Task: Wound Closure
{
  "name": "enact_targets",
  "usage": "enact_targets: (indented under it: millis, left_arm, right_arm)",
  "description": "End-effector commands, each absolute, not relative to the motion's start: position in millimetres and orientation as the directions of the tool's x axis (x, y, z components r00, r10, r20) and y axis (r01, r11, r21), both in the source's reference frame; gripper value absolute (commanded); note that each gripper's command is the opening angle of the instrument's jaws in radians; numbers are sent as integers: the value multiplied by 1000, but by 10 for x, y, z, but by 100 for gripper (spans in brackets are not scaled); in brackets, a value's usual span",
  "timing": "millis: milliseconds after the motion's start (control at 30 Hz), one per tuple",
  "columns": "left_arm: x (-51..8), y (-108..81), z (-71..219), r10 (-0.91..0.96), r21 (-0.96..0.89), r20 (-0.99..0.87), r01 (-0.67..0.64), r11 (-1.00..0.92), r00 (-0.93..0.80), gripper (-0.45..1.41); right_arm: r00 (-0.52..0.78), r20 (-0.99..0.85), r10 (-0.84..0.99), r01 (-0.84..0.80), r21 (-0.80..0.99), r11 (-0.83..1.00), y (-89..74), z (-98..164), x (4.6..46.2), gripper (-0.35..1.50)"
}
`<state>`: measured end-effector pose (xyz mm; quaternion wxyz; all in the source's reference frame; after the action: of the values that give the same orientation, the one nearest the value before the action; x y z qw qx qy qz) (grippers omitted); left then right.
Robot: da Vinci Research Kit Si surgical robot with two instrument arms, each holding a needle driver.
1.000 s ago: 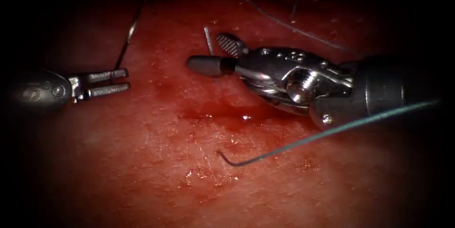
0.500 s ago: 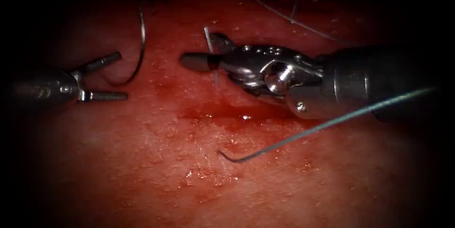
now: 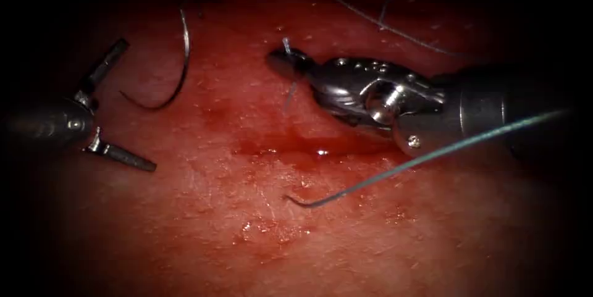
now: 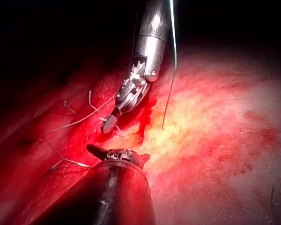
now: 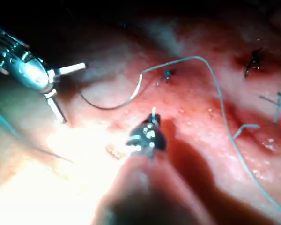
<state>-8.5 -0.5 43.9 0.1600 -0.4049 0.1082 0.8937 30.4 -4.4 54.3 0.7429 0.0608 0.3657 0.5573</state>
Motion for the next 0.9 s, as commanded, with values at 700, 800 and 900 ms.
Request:
enact_targets:
  millis: [700,800,900]
  left_arm:
    - [-118,-16,407,258,-44,-811,-385,-922,-525,29]
    - [-120,-17,400,280,-73,-815,-388,-919,-508,31]
    - [-124,-18,392,295,-101,-820,-383,-918,-490,31]
  right_arm:
    - [48,-510,859,-763,536,361,-29,511,308,-35]
    - [50,-514,857,-762,535,365,-29,510,308,-35]
    - [66,-527,847,-753,531,389,-30,510,309,-35]
